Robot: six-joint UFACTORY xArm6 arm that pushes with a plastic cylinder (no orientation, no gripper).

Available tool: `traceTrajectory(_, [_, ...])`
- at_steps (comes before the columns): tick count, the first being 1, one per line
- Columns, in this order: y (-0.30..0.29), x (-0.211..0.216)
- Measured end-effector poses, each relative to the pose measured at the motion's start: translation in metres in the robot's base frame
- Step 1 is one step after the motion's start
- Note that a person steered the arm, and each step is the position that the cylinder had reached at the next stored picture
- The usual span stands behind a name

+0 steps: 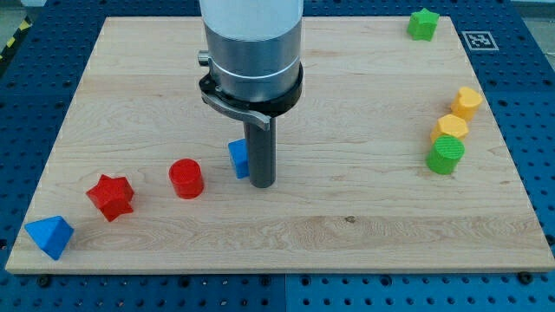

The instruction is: Place the blue cube to top right of red circle

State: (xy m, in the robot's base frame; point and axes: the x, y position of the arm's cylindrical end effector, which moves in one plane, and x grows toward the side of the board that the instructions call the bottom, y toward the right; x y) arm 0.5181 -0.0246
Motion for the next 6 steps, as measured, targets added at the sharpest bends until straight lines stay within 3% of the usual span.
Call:
traceTrajectory(2, [0.0,-0.012])
traceTrajectory(3, [0.03,0.009])
traceTrajectory(4, [0.113,0.036])
traceTrajectory(6, [0.27,0.029])
